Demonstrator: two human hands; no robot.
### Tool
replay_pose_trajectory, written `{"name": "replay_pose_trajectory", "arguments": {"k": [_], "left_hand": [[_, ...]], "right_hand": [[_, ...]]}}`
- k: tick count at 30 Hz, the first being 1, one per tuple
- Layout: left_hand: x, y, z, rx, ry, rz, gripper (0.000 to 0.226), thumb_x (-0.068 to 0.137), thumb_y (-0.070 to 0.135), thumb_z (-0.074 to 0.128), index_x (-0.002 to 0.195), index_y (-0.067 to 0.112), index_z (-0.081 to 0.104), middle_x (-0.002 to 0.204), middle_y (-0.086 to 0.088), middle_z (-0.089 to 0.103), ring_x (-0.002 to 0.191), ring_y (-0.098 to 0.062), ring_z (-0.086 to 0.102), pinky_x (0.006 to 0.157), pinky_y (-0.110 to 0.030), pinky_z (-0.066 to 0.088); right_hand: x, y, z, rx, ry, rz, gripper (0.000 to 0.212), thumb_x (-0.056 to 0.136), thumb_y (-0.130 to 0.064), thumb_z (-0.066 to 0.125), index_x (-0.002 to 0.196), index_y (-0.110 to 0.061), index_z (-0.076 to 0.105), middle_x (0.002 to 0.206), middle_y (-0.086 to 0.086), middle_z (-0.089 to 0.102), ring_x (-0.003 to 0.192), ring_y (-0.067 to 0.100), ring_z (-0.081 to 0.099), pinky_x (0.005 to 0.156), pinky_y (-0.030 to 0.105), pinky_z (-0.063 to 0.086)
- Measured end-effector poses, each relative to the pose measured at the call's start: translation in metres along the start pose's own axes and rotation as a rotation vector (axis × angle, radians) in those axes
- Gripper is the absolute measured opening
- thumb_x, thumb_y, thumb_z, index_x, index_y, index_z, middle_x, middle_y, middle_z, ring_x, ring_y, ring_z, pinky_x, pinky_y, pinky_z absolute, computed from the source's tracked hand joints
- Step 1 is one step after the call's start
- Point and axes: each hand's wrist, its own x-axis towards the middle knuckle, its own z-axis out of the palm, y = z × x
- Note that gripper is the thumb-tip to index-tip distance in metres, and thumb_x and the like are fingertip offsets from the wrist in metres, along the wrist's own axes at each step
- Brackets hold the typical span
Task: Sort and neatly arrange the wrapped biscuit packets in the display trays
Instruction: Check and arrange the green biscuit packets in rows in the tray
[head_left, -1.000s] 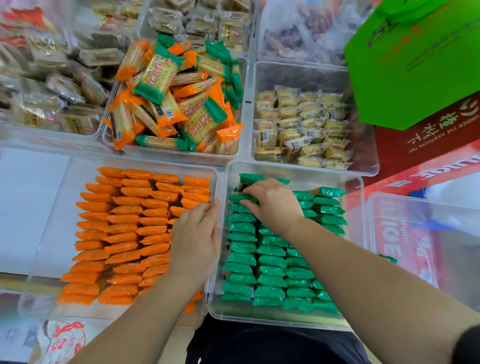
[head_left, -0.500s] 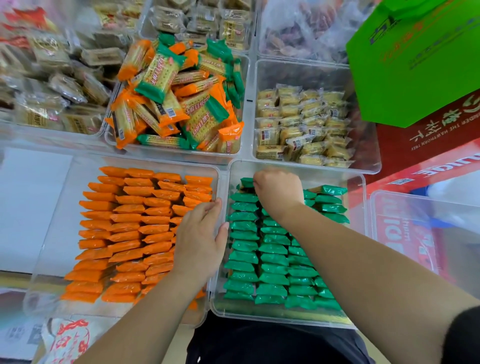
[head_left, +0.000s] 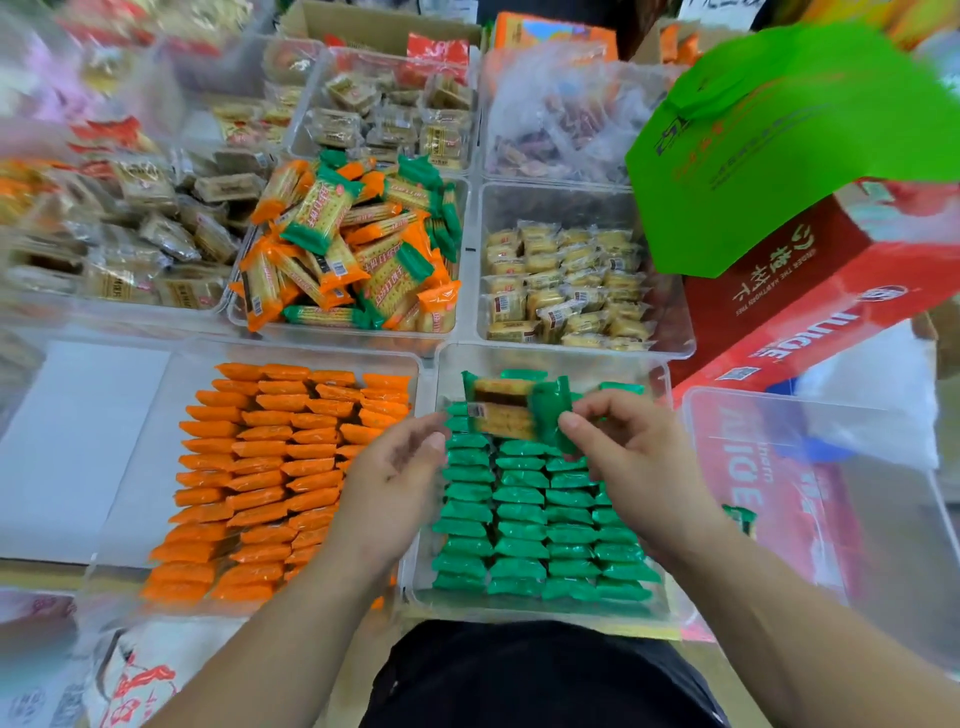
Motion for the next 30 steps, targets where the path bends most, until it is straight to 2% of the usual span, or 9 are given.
{"name": "replay_pose_trajectory", "arguments": {"k": [5, 8, 11, 18, 20, 23, 25, 27, 30], "left_hand": [[-0.036, 0.029, 0.001, -0.138, -0.047, -0.002, 0.023, 0.103, 0.017, 0.051, 0.113, 0.018, 0.073, 0.104, -0.002, 0.076, 0.095, -0.022, 0.067, 0.083, -0.04, 0.055], [-0.058, 0.04, 0.004, -0.186, -0.025, 0.027, 0.018, 0.098, 0.013, 0.058, 0.106, 0.009, 0.073, 0.099, -0.008, 0.077, 0.089, -0.023, 0.069, 0.077, -0.037, 0.058], [-0.077, 0.044, 0.007, -0.234, -0.019, 0.046, 0.015, 0.092, 0.008, 0.064, 0.102, 0.0, 0.071, 0.097, -0.015, 0.076, 0.084, -0.029, 0.069, 0.081, -0.047, 0.057], [-0.114, 0.037, 0.027, -0.209, -0.01, 0.066, 0.008, 0.086, 0.013, 0.07, 0.079, 0.01, 0.073, 0.097, -0.027, 0.069, 0.091, -0.049, 0.06, 0.086, -0.052, 0.053], [-0.123, 0.041, 0.034, -0.286, -0.032, 0.006, 0.009, 0.078, 0.018, 0.07, 0.078, 0.01, 0.072, 0.104, -0.032, 0.066, 0.092, -0.045, 0.058, 0.089, -0.054, 0.049], [-0.134, 0.044, 0.042, -0.435, -0.097, -0.118, 0.021, 0.08, 0.01, 0.065, 0.097, -0.004, 0.068, 0.115, -0.029, 0.068, 0.101, -0.041, 0.06, 0.102, -0.064, 0.042], [-0.141, 0.044, 0.046, -0.496, -0.123, -0.165, 0.027, 0.083, 0.007, 0.061, 0.104, -0.009, 0.067, 0.117, -0.029, 0.067, 0.102, -0.038, 0.064, 0.097, -0.058, 0.05], [-0.15, 0.045, 0.051, -0.523, -0.136, -0.166, 0.021, 0.084, 0.008, 0.059, 0.093, -0.001, 0.076, 0.107, -0.025, 0.071, 0.092, -0.031, 0.069, 0.077, -0.041, 0.061], [-0.16, 0.041, 0.06, -0.525, -0.131, -0.139, 0.02, 0.086, 0.009, 0.059, 0.086, 0.005, 0.078, 0.105, -0.023, 0.072, 0.088, -0.028, 0.068, 0.07, -0.034, 0.058]], "right_hand": [[-0.056, -0.018, -0.012, 0.252, -0.051, 0.038, 0.011, 0.093, -0.006, 0.067, 0.083, -0.009, 0.067, 0.067, -0.006, 0.061, 0.059, 0.007, 0.053, 0.059, 0.025, 0.044], [-0.073, -0.015, -0.02, 0.341, -0.03, 0.09, 0.011, 0.095, -0.005, 0.063, 0.084, -0.008, 0.063, 0.069, -0.006, 0.059, 0.058, 0.007, 0.056, 0.067, 0.039, 0.047], [-0.085, -0.009, -0.028, 0.434, -0.03, 0.166, 0.012, 0.095, -0.009, 0.062, 0.084, -0.012, 0.064, 0.079, 0.005, 0.063, 0.066, 0.013, 0.061, 0.069, 0.035, 0.044], [-0.107, 0.022, -0.055, 0.725, -0.193, 0.391, 0.009, 0.078, -0.022, 0.072, 0.077, -0.016, 0.066, 0.081, 0.007, 0.058, 0.07, 0.017, 0.059, 0.06, 0.026, 0.041], [-0.11, 0.032, -0.063, 0.874, -0.293, 0.502, 0.019, 0.079, -0.019, 0.082, 0.086, -0.014, 0.066, 0.094, 0.011, 0.057, 0.07, 0.018, 0.058, 0.057, 0.025, 0.042], [-0.113, 0.041, -0.076, 1.074, -0.49, 0.601, 0.069, 0.066, -0.016, 0.091, 0.12, -0.019, 0.047, 0.108, 0.012, 0.054, 0.07, 0.017, 0.057, 0.057, 0.025, 0.044], [-0.114, 0.042, -0.083, 1.114, -0.569, 0.598, 0.084, 0.061, -0.017, 0.095, 0.124, -0.024, 0.04, 0.11, 0.01, 0.054, 0.072, 0.017, 0.057, 0.058, 0.025, 0.043], [-0.114, 0.041, -0.089, 1.117, -0.607, 0.579, 0.085, 0.061, -0.018, 0.095, 0.124, -0.025, 0.038, 0.108, 0.009, 0.06, 0.072, 0.017, 0.058, 0.059, 0.025, 0.044], [-0.115, 0.041, -0.099, 1.098, -0.641, 0.553, 0.077, 0.062, -0.021, 0.095, 0.12, -0.021, 0.042, 0.11, 0.009, 0.06, 0.074, 0.017, 0.058, 0.059, 0.024, 0.043]]}}
